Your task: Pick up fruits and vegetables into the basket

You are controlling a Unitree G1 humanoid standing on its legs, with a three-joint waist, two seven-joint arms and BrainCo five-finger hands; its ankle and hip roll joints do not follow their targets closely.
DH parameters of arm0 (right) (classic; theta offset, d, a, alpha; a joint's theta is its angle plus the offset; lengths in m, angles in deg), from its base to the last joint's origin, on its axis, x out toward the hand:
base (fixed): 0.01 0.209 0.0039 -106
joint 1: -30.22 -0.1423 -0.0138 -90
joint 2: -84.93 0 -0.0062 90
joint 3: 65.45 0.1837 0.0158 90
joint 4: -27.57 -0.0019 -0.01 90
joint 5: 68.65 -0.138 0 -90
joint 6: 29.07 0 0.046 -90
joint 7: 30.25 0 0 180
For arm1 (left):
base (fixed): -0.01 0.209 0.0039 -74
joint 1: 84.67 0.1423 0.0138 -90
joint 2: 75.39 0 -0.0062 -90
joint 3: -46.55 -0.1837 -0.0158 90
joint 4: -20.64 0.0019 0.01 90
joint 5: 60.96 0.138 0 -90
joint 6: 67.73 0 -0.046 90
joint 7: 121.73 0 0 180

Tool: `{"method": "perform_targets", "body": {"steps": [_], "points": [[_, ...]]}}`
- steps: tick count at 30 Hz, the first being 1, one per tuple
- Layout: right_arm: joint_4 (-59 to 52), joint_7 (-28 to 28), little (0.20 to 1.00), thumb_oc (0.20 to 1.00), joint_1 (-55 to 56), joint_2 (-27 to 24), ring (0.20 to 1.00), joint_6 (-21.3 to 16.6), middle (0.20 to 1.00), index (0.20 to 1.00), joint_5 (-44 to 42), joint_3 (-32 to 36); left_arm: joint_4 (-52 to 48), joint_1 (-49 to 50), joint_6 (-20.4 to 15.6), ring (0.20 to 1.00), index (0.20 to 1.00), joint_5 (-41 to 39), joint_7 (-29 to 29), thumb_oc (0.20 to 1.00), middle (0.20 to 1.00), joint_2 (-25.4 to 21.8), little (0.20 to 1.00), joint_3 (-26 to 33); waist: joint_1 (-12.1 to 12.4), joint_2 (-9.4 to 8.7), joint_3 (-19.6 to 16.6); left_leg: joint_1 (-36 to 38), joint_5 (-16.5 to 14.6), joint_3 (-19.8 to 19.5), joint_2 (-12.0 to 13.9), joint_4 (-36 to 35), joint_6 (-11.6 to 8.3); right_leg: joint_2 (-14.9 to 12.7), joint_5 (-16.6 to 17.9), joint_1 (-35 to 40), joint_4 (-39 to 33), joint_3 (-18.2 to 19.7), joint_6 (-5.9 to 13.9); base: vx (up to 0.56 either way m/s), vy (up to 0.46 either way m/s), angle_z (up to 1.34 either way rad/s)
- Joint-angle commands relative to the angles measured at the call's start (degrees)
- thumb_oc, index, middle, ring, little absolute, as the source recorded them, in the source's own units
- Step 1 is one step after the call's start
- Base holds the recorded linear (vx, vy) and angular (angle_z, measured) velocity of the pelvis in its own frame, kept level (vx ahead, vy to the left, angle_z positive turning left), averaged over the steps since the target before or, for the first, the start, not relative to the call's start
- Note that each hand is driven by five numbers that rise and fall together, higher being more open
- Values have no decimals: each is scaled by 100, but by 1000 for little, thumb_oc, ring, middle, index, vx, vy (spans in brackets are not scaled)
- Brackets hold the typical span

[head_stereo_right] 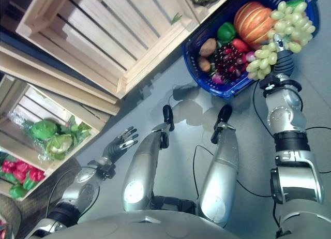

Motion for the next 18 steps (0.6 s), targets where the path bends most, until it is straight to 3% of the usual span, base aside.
{"method": "perform_targets", "body": {"steps": [1,10,18], "points": [[-31,-317,200,200,-226,-583,200,3,200,200,-170,140,-37,572,-55,1000,1000,-111,93,1000,1000,-111,1000,-15,-36,580,-130,-305,-358,-87,158,299,52,25,-555,52,408,-73,349,-18,-47,6],[1093,-544,200,200,-888,-862,200,598,200,200,-349,-206,323,723,-61,1000,1000,-264,204,1000,1000,-14,1000,53,193,791,-130,-1256,-311,-272,78,478,106,58,-605,-920,705,3,232,-24,-39,8],[1822,-598,200,200,-1271,-870,200,938,200,200,-605,-337,334,621,-148,1000,1000,-243,141,1000,1000,5,1000,-110,291,943,-130,-1543,-241,-295,32,412,86,23,-536,-1235,654,41,251,-26,7,5]]}}
